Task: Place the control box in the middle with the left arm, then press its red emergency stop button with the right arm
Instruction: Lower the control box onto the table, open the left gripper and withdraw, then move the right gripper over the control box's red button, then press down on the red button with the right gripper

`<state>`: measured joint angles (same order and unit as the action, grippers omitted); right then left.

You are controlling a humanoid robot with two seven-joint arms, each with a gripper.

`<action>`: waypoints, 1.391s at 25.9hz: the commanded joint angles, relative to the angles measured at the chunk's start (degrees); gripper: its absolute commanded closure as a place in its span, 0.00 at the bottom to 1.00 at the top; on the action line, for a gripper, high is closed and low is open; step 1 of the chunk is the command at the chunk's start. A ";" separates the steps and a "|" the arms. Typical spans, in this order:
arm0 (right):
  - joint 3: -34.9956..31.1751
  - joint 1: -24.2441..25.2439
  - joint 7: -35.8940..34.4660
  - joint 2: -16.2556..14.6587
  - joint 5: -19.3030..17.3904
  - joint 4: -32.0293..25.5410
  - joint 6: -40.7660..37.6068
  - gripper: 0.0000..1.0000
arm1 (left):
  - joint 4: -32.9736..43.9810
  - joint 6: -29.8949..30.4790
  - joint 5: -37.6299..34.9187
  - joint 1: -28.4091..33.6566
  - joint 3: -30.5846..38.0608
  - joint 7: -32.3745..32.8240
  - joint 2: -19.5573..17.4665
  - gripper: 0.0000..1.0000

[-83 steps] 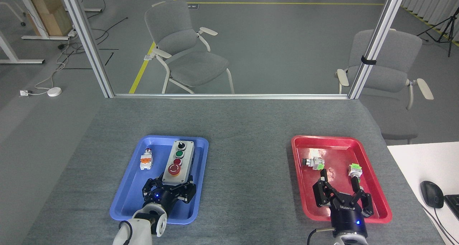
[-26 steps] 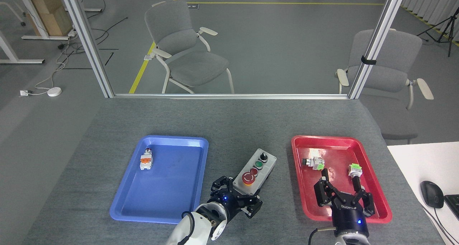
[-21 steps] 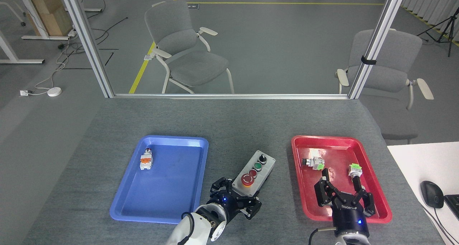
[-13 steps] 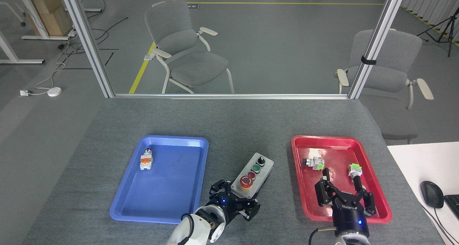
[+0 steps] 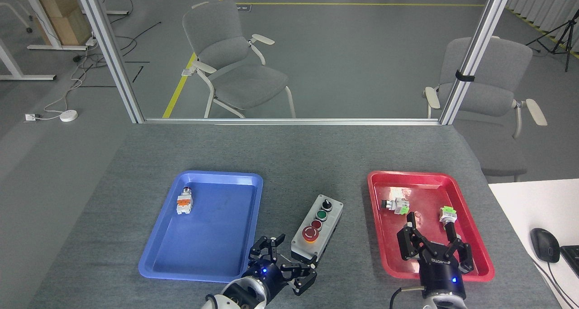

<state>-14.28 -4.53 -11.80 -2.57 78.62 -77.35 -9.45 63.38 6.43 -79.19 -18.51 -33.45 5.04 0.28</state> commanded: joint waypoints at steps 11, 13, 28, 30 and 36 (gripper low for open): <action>-0.05 -2.33 18.74 -0.86 -0.31 0.88 -0.83 0.86 | 28.47 6.58 7.73 17.45 20.00 -0.38 -14.61 0.01; 0.13 -3.73 18.48 -0.86 -0.31 1.50 -1.09 1.00 | 28.20 6.84 10.46 17.19 25.27 -0.38 -14.26 0.01; 16.65 -19.38 17.07 1.42 -0.22 13.72 -12.52 1.00 | 22.23 6.14 12.04 12.27 37.84 -0.56 -12.15 0.01; 19.20 -19.55 17.16 1.69 -0.04 15.39 -12.52 1.00 | 22.14 6.14 12.30 12.35 38.46 -0.91 -12.06 0.01; 24.91 -19.90 17.16 1.69 0.31 20.31 -12.43 1.00 | 21.09 6.14 14.59 13.06 39.25 -7.06 -8.55 0.01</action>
<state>8.23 -24.36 5.40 -0.93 78.77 -59.20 -21.97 84.84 12.57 -65.56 -5.68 5.48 0.76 -10.21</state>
